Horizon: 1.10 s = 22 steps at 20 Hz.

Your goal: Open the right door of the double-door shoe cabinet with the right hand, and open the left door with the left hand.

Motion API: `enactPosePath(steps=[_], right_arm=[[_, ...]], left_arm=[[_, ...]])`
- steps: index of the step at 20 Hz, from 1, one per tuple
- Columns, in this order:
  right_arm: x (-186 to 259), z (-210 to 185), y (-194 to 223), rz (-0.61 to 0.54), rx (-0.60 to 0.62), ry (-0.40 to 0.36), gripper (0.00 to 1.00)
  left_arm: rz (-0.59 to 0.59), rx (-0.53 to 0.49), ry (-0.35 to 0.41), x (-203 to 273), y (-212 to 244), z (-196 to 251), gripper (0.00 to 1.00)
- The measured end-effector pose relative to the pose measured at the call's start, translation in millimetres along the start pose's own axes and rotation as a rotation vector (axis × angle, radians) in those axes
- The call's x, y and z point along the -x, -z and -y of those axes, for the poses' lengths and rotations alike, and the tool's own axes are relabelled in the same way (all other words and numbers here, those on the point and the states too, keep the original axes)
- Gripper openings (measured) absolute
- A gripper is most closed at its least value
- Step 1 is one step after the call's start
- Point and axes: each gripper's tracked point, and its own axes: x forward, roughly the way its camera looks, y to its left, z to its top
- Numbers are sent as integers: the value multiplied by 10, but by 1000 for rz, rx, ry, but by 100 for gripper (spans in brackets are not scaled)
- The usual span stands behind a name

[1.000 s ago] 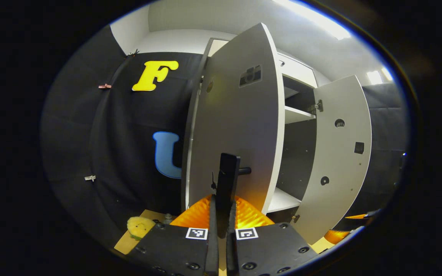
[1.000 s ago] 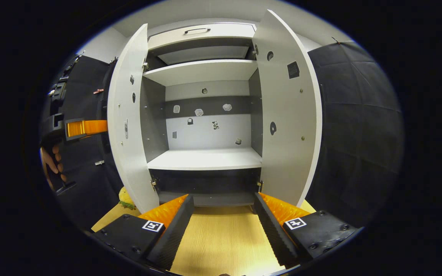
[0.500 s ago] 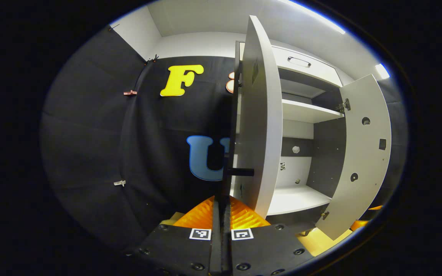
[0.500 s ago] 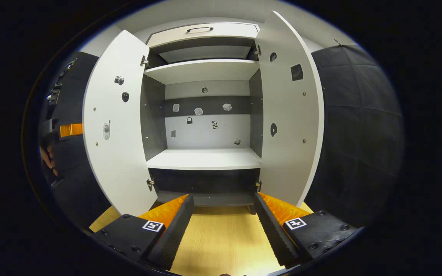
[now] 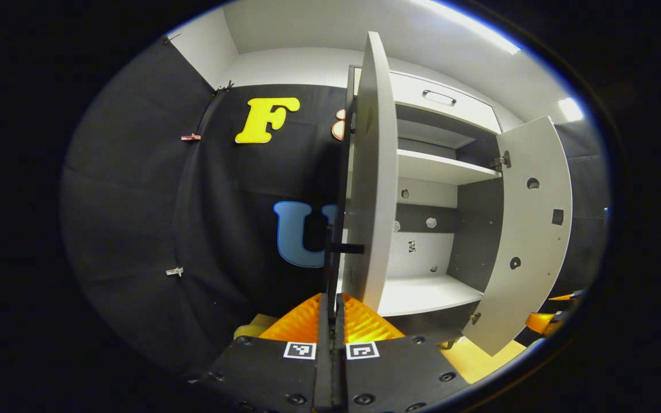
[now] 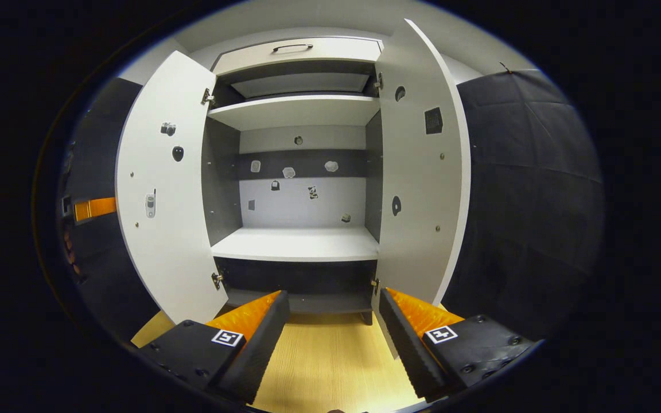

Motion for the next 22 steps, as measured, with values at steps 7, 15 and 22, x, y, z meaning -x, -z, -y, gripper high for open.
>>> enactPosePath(steps=[7, 15, 22], right_arm=[[197, 431, -208, 44, 4, -55, 99], [476, 791, -428, 109, 2, -139, 100], [641, 890, -403, 110, -31, -132, 98]], left_arm=[[8, -33, -41, 410, -111, 607, 5], [-25, 9, -67, 850, 269, 1425, 18], [-35, -4, -71, 1045, 424, 1554, 80]])
